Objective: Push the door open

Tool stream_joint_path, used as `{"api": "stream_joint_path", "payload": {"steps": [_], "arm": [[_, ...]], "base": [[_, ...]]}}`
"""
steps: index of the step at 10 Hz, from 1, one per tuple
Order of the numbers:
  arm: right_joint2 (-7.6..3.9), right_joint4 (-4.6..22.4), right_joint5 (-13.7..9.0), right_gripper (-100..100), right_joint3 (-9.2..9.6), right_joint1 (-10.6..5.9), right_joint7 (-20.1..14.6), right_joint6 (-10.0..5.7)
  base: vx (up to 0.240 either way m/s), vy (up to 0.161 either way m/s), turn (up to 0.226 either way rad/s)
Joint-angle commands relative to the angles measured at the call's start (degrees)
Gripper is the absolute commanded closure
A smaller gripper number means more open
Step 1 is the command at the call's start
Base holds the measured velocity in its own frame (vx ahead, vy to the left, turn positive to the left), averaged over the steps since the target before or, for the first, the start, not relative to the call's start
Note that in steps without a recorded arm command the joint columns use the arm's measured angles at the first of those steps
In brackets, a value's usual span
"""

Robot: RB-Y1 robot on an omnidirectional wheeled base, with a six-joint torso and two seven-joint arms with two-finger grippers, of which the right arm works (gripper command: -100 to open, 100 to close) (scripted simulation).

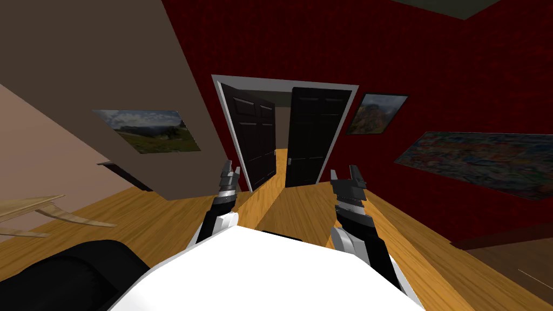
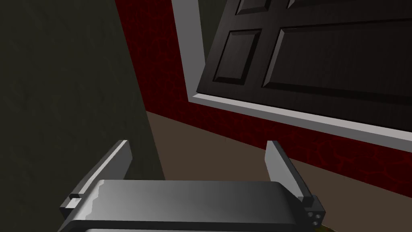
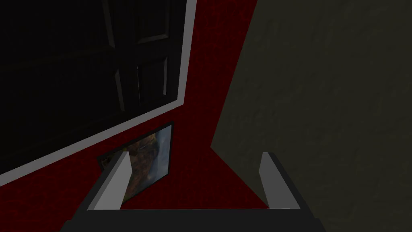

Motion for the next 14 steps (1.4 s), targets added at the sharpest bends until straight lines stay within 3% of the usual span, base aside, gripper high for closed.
{"api": "stream_joint_path", "payload": {"steps": [1, 14], "arm": [[-0.39, 1.6, 0.28, -100, 0.2, -0.4, -0.04, -0.39], [-2.9, 17.3, 3.02, -100, 2.19, -4.35, -0.44, -4.17]], "base": [[0.173, -0.053, 0.0], [0.118, 0.001, -0.003]]}}
